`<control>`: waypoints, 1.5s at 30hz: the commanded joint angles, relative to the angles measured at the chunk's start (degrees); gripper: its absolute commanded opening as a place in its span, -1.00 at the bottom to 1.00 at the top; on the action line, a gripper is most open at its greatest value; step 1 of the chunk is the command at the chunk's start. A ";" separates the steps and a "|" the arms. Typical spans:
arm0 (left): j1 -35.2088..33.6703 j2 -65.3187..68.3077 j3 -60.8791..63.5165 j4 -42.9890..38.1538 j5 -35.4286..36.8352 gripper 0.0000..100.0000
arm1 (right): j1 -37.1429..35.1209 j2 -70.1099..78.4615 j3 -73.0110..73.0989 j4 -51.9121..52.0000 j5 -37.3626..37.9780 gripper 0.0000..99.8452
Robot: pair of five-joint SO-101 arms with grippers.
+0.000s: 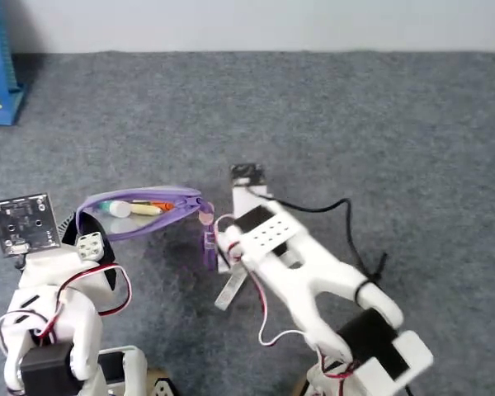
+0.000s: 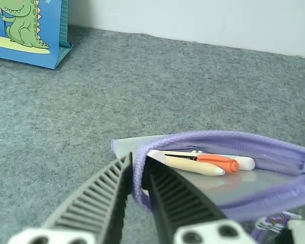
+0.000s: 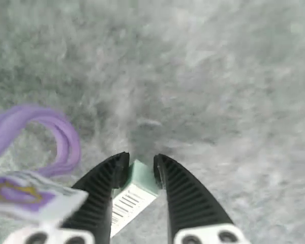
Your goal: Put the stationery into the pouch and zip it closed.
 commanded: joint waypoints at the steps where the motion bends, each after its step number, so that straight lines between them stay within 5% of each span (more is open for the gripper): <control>1: 0.00 0.35 -0.48 -1.32 0.35 -0.98 | 5.32 -5.85 -0.18 0.31 4.31 -0.98; 12: 0.00 0.35 -0.48 -1.32 0.35 -0.98 | 22.99 0.40 -0.26 -16.13 25.58 -0.91; 18: 0.00 0.35 -0.48 -1.32 0.35 -0.98 | 23.16 2.51 -0.18 -16.22 23.30 -0.57; 27: 0.00 0.35 -0.48 -1.32 0.35 -0.98 | 18.59 2.07 -3.96 -0.04 13.01 -0.56; 41: 0.09 0.35 -0.48 -1.32 0.35 -0.98 | 16.66 2.15 -12.31 21.85 8.62 -0.58; 45: 0.09 0.35 -0.48 -1.32 0.35 -0.98 | 17.98 2.86 -12.22 20.26 8.00 -0.84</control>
